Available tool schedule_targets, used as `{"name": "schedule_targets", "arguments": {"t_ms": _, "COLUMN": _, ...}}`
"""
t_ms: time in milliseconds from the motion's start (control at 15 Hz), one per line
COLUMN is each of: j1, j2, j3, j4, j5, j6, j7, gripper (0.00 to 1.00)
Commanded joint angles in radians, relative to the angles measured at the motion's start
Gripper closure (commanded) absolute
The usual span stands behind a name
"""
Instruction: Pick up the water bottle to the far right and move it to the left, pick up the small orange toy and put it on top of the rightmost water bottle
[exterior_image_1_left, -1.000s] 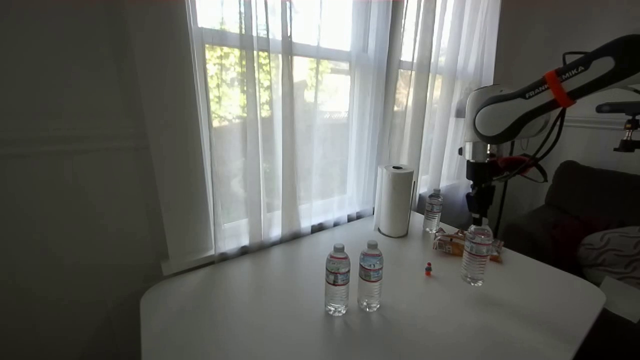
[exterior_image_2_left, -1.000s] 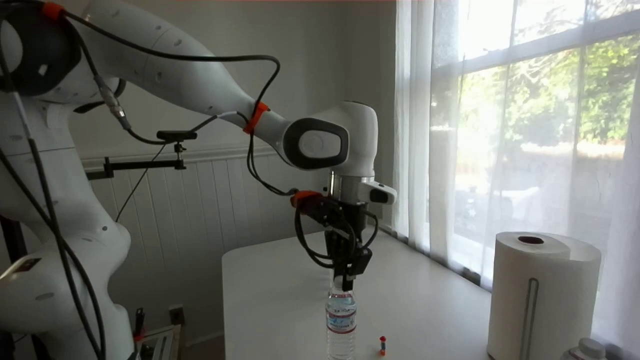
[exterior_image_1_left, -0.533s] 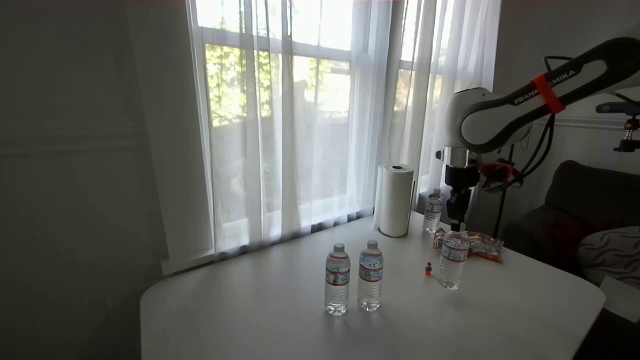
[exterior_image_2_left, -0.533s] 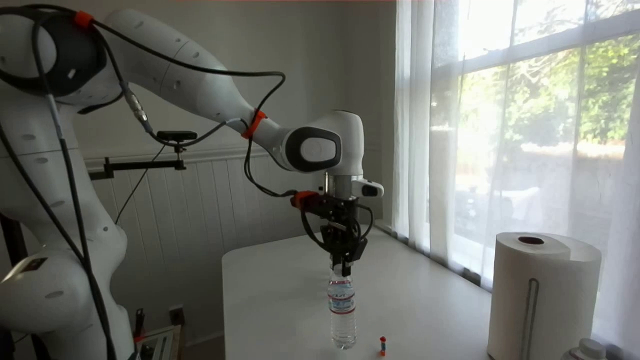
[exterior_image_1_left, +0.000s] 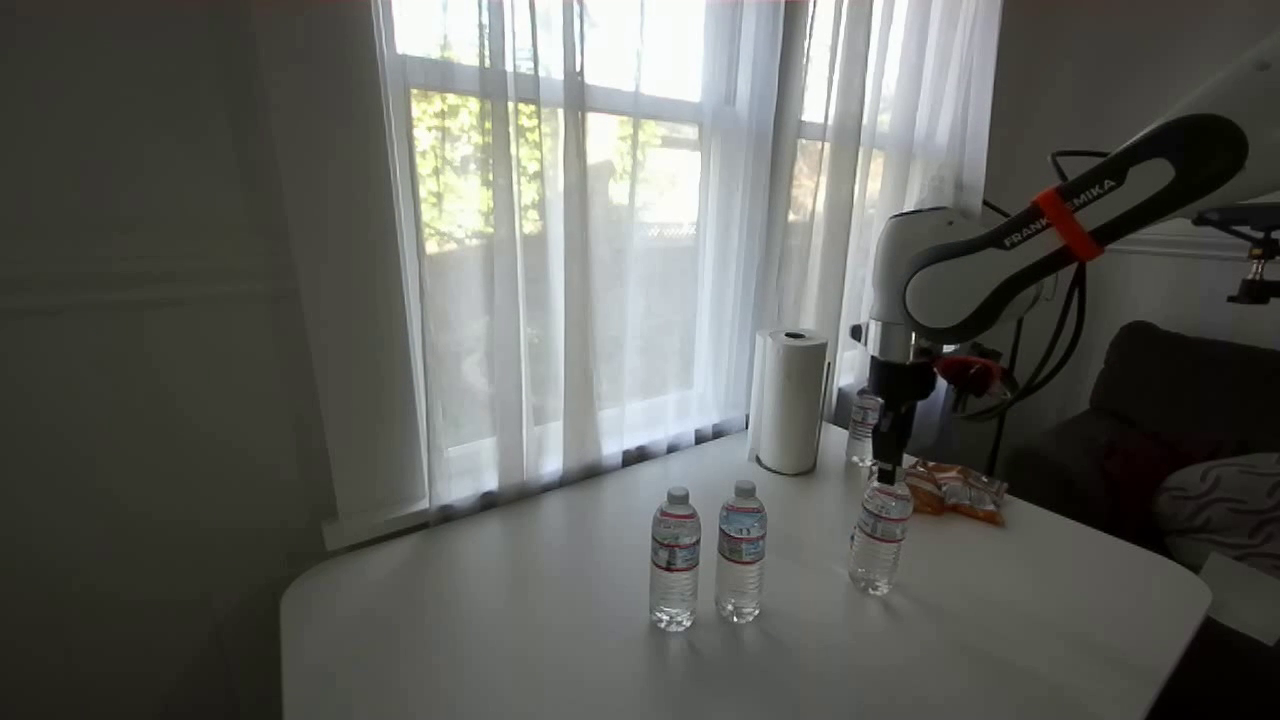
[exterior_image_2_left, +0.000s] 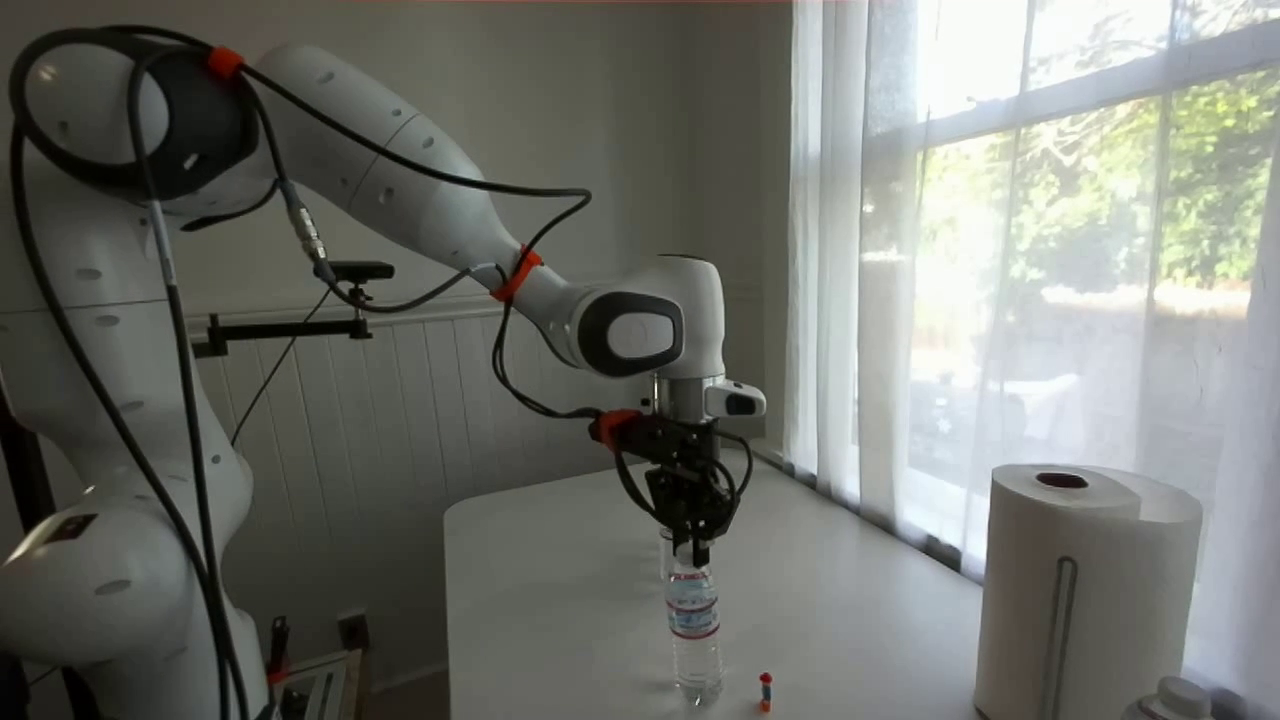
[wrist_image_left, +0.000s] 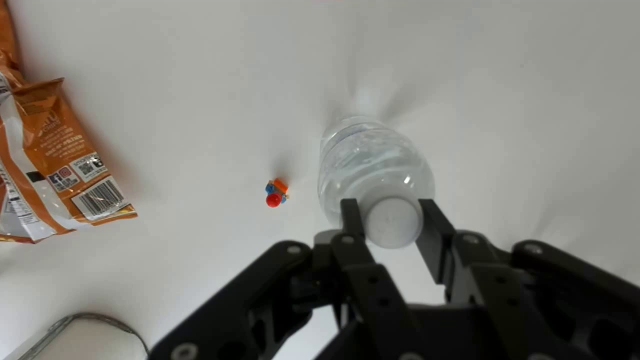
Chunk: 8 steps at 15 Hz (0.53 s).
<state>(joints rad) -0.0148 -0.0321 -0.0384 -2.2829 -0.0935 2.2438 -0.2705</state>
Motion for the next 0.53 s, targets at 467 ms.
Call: {"name": "schedule_targets", "arguments": {"t_ms": 467, "j1": -0.06, "j2": -0.067, "j3": -0.047, "j4": 0.039, "j5": 0.015, "j6": 0.046, "j7": 0.144, "gripper": 0.0}}
